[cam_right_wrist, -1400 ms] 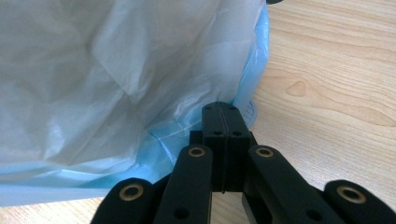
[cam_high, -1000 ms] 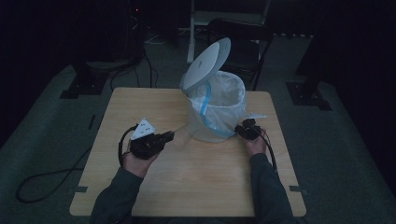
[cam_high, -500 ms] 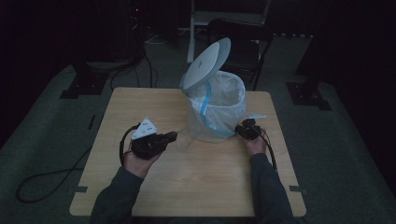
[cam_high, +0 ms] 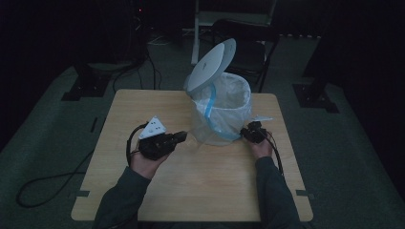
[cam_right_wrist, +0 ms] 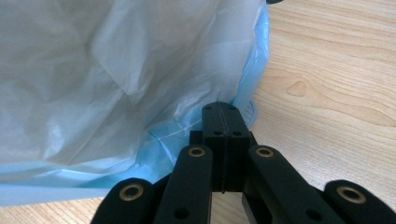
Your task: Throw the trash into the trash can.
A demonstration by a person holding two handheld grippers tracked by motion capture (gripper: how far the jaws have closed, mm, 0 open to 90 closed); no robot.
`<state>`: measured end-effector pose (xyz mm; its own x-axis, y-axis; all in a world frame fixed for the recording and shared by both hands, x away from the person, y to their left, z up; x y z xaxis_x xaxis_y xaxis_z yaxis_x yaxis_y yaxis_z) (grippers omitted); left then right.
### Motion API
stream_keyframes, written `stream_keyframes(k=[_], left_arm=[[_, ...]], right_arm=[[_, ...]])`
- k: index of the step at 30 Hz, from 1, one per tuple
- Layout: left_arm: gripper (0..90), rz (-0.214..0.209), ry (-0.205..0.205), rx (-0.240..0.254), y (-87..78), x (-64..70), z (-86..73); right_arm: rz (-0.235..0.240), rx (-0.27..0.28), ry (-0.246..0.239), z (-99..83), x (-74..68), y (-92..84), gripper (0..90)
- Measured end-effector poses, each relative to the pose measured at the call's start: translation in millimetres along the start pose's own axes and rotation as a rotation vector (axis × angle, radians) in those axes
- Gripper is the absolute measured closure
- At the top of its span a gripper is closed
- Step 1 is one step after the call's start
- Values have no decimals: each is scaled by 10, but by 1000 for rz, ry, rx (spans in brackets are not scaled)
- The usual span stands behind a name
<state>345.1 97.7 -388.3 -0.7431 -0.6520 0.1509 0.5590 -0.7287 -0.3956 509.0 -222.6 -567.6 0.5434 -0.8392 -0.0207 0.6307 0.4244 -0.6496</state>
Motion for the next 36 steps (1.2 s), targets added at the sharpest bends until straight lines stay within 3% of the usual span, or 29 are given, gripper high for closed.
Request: stream_keyframes(k=[36], left_arm=[[870, 1, 37, 54, 259, 22, 638]], right_arm=[[8, 3, 8, -4, 4, -1, 900]])
Point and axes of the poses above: each handheld gripper's, and its own axes: y roughly forward along the jaws, z roughly out of its top, x roughly to its right, the point moved 5 cm from there along y, roughly forward along the jaws, and after that the axes turned 5 degrees about -y, right-handed, at the moved point
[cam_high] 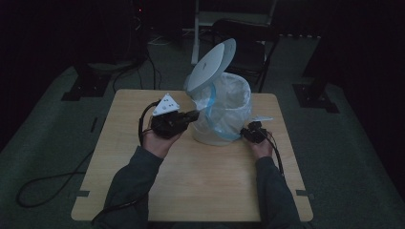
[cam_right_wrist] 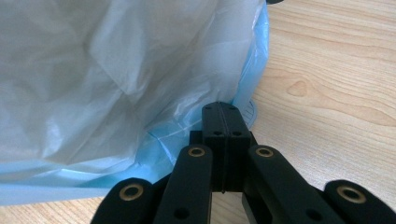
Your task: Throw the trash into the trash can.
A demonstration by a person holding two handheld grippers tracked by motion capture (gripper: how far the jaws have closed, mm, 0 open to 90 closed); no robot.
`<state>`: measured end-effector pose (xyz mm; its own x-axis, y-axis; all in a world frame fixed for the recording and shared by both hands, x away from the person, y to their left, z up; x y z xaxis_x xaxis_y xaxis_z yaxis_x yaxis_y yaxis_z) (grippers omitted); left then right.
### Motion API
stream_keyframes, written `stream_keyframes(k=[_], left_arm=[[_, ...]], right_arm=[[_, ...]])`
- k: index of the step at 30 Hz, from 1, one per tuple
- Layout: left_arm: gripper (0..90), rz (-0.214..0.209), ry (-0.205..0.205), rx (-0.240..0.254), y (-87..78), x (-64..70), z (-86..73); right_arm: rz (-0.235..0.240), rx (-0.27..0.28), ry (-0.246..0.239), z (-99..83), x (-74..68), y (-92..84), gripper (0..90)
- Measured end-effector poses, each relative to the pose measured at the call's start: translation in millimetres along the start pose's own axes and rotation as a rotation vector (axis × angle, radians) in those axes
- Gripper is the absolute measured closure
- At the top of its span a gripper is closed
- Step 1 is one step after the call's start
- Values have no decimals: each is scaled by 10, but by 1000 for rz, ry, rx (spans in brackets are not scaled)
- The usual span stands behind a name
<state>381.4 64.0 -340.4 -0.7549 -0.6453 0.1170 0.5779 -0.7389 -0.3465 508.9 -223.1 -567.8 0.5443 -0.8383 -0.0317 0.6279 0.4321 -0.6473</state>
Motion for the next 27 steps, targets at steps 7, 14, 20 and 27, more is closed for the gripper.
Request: stream_keyframes(k=[7, 14, 20, 27], left_arm=[[871, 9, -2, 2, 72, -20, 86], [870, 12, 5, 2, 177, -7, 165], [871, 14, 0, -3, 283, -14, 245], [870, 22, 7, -4, 328, 1, 307]], right_arm=[[2, 1, 1, -1, 1, 0, 900], [1, 1, 0, 0, 1, 0, 900], [0, 0, 2, 0, 1, 0, 900], [3, 1, 3, 0, 3, 0, 900]])
Point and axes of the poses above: each handheld gripper's, and its own axes: y roughly forward along the jaws, z roughly out of its top, x roughly to its right, the point moved 5 cm from there along y, roughly forward along the jaws, and after that the axes turned 5 degrees about -y, right-handed, at the moved point
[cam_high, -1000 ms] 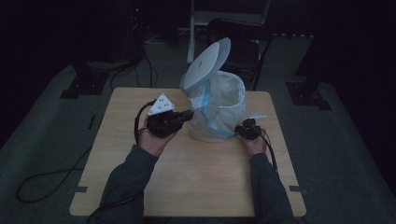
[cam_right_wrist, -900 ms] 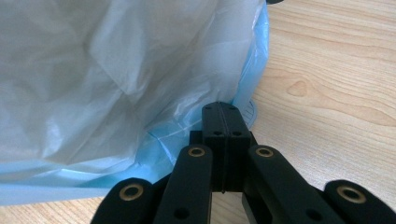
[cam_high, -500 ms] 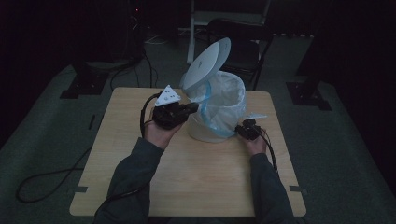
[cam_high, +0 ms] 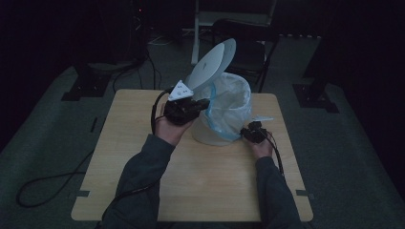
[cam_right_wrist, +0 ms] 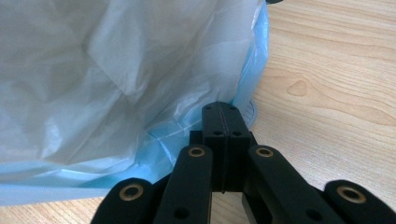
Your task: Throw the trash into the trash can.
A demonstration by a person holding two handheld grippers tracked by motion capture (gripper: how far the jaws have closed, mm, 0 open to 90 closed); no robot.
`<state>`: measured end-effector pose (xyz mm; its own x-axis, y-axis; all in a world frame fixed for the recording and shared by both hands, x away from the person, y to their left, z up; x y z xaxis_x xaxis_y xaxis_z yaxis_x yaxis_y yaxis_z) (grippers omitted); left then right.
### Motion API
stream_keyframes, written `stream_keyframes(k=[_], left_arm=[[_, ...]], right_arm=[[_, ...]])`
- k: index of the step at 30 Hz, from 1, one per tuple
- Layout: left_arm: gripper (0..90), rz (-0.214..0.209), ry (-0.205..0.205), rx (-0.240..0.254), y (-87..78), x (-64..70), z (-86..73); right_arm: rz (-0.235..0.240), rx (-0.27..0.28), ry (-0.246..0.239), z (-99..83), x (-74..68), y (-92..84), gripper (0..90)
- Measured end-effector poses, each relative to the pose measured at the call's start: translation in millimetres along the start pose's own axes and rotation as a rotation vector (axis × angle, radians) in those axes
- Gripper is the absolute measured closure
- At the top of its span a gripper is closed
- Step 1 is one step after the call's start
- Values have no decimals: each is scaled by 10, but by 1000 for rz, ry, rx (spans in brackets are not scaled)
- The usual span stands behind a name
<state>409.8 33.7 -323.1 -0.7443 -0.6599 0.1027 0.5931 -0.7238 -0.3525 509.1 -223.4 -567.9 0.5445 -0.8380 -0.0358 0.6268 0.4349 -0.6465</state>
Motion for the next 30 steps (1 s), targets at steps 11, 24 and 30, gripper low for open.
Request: stream_keyframes(k=[11, 24, 30], left_arm=[[870, 11, 10, 6, 136, 38, 179], [869, 31, 9, -2, 295, 42, 265], [869, 48, 1, -9, 342, 0, 268]], right_arm=[[2, 1, 0, 0, 1, 1, 900], [1, 1, 0, -1, 1, 0, 900], [2, 2, -1, -2, 4, 0, 900]])
Point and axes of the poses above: each handheld gripper's, and its own axes: y roughly forward along the jaws, z roughly out of its top, x roughly to its right, the point moved 5 cm from there along y, roughly forward along the jaws, and after that the axes turned 5 degrees about -y, right-handed, at the moved point
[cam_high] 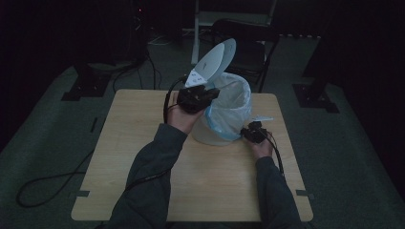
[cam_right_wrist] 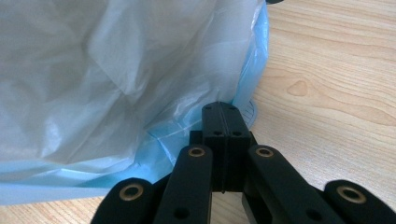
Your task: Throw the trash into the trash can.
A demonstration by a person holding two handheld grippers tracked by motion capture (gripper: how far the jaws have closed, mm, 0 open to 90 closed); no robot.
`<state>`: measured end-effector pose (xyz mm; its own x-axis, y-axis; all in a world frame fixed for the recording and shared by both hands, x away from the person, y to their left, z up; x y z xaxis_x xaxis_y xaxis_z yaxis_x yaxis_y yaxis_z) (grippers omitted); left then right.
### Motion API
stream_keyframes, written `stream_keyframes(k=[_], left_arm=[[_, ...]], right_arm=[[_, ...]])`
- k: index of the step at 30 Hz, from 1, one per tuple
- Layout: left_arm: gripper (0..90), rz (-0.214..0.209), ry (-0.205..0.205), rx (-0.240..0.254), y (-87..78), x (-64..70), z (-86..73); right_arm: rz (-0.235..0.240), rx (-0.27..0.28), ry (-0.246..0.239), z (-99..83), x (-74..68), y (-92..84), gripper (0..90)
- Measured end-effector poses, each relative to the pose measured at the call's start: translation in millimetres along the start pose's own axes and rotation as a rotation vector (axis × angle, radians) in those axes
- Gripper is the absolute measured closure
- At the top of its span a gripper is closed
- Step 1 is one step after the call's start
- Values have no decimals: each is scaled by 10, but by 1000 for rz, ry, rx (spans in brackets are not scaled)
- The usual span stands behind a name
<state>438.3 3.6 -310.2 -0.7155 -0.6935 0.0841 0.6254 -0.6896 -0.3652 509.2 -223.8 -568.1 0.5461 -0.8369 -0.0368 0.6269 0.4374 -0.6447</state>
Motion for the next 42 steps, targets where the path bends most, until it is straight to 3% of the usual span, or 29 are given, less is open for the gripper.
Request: stream_keyframes(k=[31, 35, 42], left_arm=[[866, 22, -17, -4, 78, -37, 14], [753, -3, -11, 0, 74, -3, 16], [692, -21, 0, 5, 61, 36, 18]], right_arm=[[0, -1, -2, 2, -3, 0, 900], [1, -1, -4, 2, -3, 1, 900], [0, -2, -3, 1, -5, -1, 900]])
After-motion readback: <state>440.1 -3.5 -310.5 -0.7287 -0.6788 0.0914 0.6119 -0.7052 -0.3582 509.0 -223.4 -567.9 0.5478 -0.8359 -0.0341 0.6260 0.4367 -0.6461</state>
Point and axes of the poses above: each handheld gripper's, and its own axes: y roughly forward along the jaws, z roughly out of its top, x roughly to its right, the point moved 5 cm from there along y, roughly forward along the jaws, and after that the axes turned 5 degrees about -y, right-handed, at the moved point
